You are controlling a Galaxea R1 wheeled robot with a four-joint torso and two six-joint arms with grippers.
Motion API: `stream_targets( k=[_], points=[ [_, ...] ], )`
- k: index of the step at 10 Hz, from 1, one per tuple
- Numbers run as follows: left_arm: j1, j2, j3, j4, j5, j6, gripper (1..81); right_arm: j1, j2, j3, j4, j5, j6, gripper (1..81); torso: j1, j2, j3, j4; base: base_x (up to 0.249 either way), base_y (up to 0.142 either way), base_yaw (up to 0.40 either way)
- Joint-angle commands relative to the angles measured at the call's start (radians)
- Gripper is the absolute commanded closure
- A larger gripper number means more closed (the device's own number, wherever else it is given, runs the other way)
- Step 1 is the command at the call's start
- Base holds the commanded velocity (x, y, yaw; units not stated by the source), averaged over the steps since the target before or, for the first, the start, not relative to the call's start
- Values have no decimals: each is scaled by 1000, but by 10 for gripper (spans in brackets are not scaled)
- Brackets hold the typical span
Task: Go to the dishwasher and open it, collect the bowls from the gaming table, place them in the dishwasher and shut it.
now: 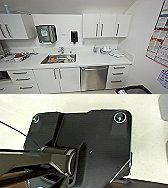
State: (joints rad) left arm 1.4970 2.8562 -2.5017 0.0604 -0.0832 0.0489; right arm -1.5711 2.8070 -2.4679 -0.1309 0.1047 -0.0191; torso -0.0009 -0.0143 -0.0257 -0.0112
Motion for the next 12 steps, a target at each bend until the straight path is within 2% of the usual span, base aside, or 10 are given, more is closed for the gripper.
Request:
stream_targets(
  k=[1,3,12],
  points=[
    [-48,-10,4,-1,46,0,10,41,-16,0,-7,-49,-1,10,1,0,0,0,80,0,0],
    [-48,-10,4,-1,46,0,10,41,-16,0,-7,-49,-1,10,1,0,0,0,78,31,0],
    [-48,-9,4,1,46,0,10,48,-15,-5,-6,-50,-1,10,1,0,0,0,76,77,0]
  ],
)
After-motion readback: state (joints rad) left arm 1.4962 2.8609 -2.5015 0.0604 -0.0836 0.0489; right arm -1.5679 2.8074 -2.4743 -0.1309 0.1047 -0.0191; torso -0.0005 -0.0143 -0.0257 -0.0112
